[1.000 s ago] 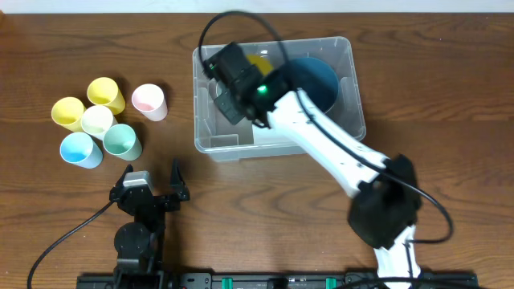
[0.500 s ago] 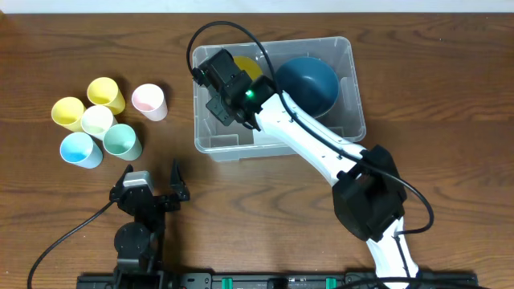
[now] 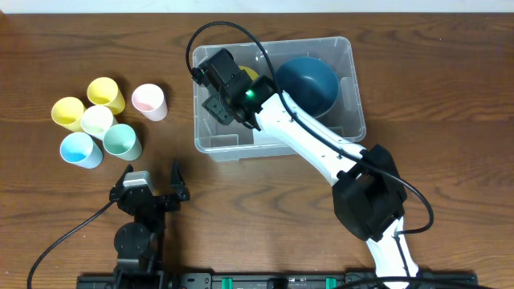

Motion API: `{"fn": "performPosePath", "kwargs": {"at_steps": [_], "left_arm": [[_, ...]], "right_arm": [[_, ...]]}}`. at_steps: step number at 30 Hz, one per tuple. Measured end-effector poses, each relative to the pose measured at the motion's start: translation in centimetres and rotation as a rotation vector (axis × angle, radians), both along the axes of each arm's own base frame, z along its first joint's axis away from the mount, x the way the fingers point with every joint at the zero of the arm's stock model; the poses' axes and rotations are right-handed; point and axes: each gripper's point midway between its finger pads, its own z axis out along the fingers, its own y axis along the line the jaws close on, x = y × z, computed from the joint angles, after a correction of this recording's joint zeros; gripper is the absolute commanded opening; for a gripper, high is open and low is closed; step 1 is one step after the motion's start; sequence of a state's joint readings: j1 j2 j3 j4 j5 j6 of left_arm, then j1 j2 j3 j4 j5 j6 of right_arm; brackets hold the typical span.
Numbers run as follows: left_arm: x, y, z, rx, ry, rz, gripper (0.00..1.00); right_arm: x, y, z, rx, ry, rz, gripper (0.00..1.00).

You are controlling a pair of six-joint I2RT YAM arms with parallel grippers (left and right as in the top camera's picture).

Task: Pack container
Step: 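Carry the yellow bowl into the bin onto the white bowls, then release the yellow bowl and raise the right gripper away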

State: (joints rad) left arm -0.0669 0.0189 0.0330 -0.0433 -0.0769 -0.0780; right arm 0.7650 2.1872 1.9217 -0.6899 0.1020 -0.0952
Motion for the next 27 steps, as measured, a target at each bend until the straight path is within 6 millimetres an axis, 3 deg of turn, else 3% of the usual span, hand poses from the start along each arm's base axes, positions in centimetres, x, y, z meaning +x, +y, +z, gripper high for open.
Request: {"fn": "performPosePath", "kwargs": {"at_steps": [7, 11, 13, 15, 17, 20, 23, 25, 27], "left_arm": [[0.0, 0.0, 0.0, 0.000, 0.000, 0.000, 0.98], [0.0, 0.0, 0.0, 0.000, 0.000, 0.000, 0.98], [0.0, 0.0, 0.0, 0.000, 0.000, 0.000, 0.98], [0.0, 0.0, 0.0, 0.000, 0.000, 0.000, 0.98], [0.0, 0.0, 0.0, 0.000, 0.000, 0.000, 0.98], [0.0, 0.0, 0.0, 0.000, 0.000, 0.000, 0.98], [0.0, 0.0, 0.0, 0.000, 0.000, 0.000, 0.98], [0.0, 0.0, 0.0, 0.000, 0.000, 0.000, 0.98], [0.0, 0.0, 0.0, 0.000, 0.000, 0.000, 0.98]], "right_arm": [[-0.2, -0.3, -0.2, -0.008, 0.013, -0.016, 0.71], [-1.1, -1.6, -0.6, -0.048, 0.073, -0.049, 0.76], [-1.6, -2.7, 0.2, -0.066, 0.097, -0.080, 0.82], [-1.5, -4.1, 2.5, -0.053, 0.096, -0.125, 0.89], [-1.1, -5.9, 6.1, -0.011, 0.066, -0.181, 0.94], [-0.1, -10.2, 13.5, 0.098, -0.029, -0.301, 0.97], [0.3, -17.3, 21.0, 0.220, -0.131, -0.473, 0.98], [-0.1, -22.4, 24.2, 0.261, -0.178, -0.593, 0.99], [-0.6, -27.2, 25.5, 0.273, -0.195, -0.709, 0.99]]}}
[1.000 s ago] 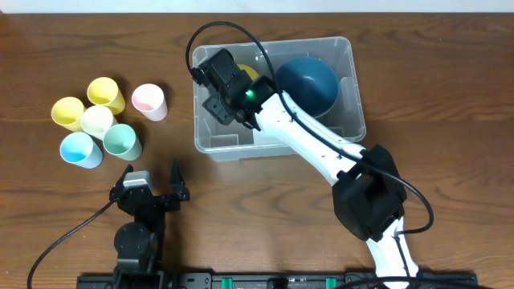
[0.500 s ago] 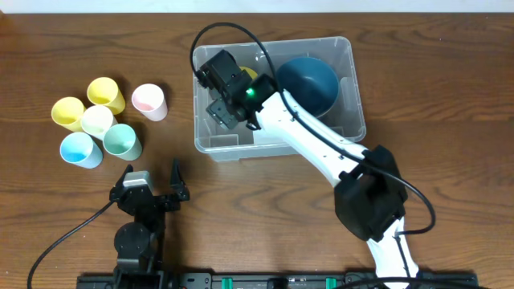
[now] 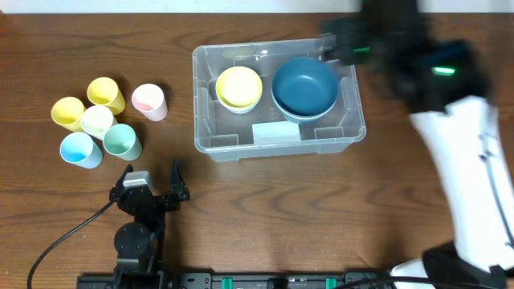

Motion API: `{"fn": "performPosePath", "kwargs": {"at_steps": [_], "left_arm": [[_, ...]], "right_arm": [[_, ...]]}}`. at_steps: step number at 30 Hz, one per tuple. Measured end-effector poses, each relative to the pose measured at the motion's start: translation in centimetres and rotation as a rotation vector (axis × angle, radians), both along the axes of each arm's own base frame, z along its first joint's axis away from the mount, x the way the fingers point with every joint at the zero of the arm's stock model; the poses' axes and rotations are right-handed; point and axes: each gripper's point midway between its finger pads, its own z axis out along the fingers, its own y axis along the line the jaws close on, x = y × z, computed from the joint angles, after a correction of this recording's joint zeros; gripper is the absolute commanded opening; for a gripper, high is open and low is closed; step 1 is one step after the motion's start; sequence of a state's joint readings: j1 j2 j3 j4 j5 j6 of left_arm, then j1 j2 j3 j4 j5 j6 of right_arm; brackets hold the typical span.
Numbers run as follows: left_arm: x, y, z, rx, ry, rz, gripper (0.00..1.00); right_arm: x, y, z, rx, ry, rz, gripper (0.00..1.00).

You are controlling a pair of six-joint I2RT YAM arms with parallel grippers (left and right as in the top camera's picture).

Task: Pack container
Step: 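Release the yellow bowl and raise the right gripper away, then move the left gripper up toward the pastel cups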

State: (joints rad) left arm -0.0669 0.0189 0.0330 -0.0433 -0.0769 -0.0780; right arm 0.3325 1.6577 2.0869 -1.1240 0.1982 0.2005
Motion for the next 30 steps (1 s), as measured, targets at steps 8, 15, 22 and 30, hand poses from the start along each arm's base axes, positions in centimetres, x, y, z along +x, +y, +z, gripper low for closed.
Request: {"fn": "performPosePath", "kwargs": {"at_steps": [8, 15, 22, 30], "left_arm": [[0.0, 0.0, 0.0, 0.000, 0.000, 0.000, 0.98], [0.0, 0.0, 0.0, 0.000, 0.000, 0.000, 0.98], [0.0, 0.0, 0.0, -0.001, 0.000, 0.000, 0.98], [-0.4, -0.5, 0.3, -0.026, 0.036, -0.029, 0.98]], "right_arm": [[-0.3, -10.6, -3.9, 0.061, 0.184, -0.258, 0.99], [-1.3, -12.3, -5.7, 0.102, 0.271, -0.293, 0.99], [-2.5, -12.1, -6.5, 0.105, 0.331, -0.287, 0.99], [-2.5, -12.0, -6.5, 0.108, 0.333, -0.285, 0.99]]}}
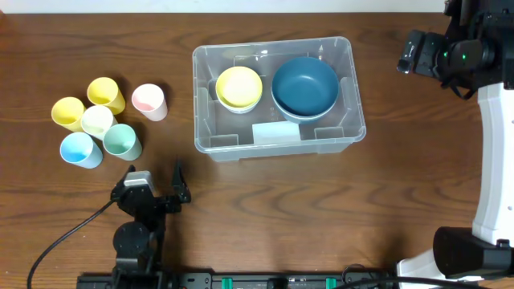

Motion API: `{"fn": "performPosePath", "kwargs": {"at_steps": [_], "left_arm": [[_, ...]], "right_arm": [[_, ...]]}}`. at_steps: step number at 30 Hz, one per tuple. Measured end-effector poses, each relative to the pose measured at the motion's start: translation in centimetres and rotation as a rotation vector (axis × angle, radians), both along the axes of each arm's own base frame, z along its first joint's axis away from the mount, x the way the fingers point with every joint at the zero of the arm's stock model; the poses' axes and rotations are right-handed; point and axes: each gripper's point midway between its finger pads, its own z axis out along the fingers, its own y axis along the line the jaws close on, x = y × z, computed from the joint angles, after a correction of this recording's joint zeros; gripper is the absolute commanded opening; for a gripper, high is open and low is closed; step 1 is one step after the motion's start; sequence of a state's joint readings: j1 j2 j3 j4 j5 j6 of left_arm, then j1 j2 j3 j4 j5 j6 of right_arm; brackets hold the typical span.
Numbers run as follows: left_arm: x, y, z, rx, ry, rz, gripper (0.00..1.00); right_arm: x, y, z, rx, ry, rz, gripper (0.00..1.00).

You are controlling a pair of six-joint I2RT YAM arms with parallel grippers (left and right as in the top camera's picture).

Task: Pack container
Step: 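Move the left gripper up toward the pastel cups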

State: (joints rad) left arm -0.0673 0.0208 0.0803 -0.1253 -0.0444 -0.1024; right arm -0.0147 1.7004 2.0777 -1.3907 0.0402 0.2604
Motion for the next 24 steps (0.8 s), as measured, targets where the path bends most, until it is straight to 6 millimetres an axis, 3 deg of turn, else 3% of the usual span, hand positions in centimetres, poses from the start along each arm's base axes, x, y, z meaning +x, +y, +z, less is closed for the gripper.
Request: {"fn": "performPosePath", "kwargs": {"at_steps": [2, 7, 12, 17, 20, 24], "left_arm": [[-0.5, -0.1, 1.3, -0.009, 0.018, -0.006, 0.98], [-2.9, -0.1, 7.3, -0.022, 0.084, -0.009, 0.98], [-4.7, 0.0, 10.1, -0.014, 0.286, -0.010, 0.98], [-5.2, -1.2, 12.9, -0.029, 0.484, -0.071, 0.98], [-4.9, -1.8, 13.7, -0.041, 0.515, -0.101, 0.98], [-4.7, -2.3, 12.7, -0.053, 0.592, -0.126, 0.98]], "right_arm": [[0.0, 0.0, 0.0, 0.000, 0.000, 0.000, 0.99], [0.0, 0.0, 0.0, 0.000, 0.000, 0.000, 0.99], [0.0, 0.0, 0.0, 0.001, 0.001, 0.001, 0.99], [0.0, 0.0, 0.0, 0.001, 0.000, 0.000, 0.99], [0.0, 0.0, 0.0, 0.001, 0.000, 0.000, 0.99], [0.0, 0.0, 0.0, 0.001, 0.000, 0.000, 0.99]]}}
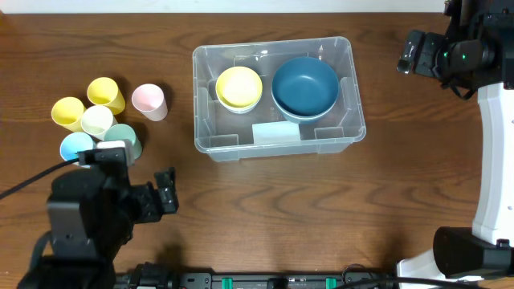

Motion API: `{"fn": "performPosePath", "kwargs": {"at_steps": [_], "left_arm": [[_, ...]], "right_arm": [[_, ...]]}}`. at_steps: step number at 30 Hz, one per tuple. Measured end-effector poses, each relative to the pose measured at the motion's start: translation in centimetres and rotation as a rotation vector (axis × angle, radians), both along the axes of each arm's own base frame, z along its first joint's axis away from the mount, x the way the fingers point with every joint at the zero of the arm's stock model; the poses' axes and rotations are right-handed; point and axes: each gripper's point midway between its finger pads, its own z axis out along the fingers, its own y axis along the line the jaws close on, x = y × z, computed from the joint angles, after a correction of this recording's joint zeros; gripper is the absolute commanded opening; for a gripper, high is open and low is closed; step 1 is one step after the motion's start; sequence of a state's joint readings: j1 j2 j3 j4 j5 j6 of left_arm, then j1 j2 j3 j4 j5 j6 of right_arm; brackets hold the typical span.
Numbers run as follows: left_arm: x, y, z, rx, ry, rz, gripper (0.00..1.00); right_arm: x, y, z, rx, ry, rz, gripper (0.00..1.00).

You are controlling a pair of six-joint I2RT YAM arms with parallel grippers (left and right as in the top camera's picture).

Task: Pack container
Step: 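Move the left gripper up toward the pastel cups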

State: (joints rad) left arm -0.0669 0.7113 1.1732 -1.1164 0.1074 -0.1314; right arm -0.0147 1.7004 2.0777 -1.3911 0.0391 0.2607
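A clear plastic container [349,120] stands mid-table. Inside it are a yellow bowl [238,87] on the left, a blue bowl [305,87] on the right and a white flat piece [277,132] at the front wall. Several cups cluster at the left: two yellow [105,94], one pink [149,101], one cream [97,120], one green [124,136] and one blue [72,146]. My left gripper [166,191] hangs just in front of the cups; its jaws are unclear. My right gripper [408,54] is held up at the far right, away from the container.
The left arm's body [84,210] covers the table's front left corner and overlaps the front edges of the green and blue cups. The white right arm [491,144] runs along the right edge. Brown wooden table [265,209] lies in front of the container.
My left arm has left its low resting place at the front edge. It now stands raised and further left, right before the green and blue cups. The right arm has not moved.
My right gripper was down in the left half of the container, over the yellow bowl. Then it was out at the back right, the bowl left sitting inside. It stayed at the far right, and now the left arm has come up by the cups.
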Motion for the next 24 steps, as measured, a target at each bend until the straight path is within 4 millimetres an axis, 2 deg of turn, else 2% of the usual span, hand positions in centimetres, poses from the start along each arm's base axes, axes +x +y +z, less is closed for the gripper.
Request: {"fn": "performPosePath", "kwargs": {"at_steps": [5, 11, 17, 21, 24], "left_arm": [[0.8, -0.5, -0.8, -0.014, 0.046, -0.018, 0.98], [3.1, -1.1, -0.3, -0.034, 0.051, -0.034, 0.98], [8.1, -1.4, 0.4, -0.028, 0.169, -0.033, 0.98], [12.5, -1.2, -1.6, -0.001, 0.293, -0.011, 0.98], [15.0, -0.5, -3.7, 0.022, 0.360, 0.038, 0.98]], "right_arm": [[0.0, 0.0, 0.0, 0.000, 0.000, 0.000, 0.99], [0.0, 0.0, 0.0, 0.000, 0.000, 0.000, 0.99], [0.0, 0.0, 0.0, 0.000, 0.000, 0.000, 0.99], [0.0, 0.0, 0.0, 0.000, 0.000, 0.000, 0.99], [0.0, 0.0, 0.0, 0.000, 0.001, 0.000, 0.99]]}}
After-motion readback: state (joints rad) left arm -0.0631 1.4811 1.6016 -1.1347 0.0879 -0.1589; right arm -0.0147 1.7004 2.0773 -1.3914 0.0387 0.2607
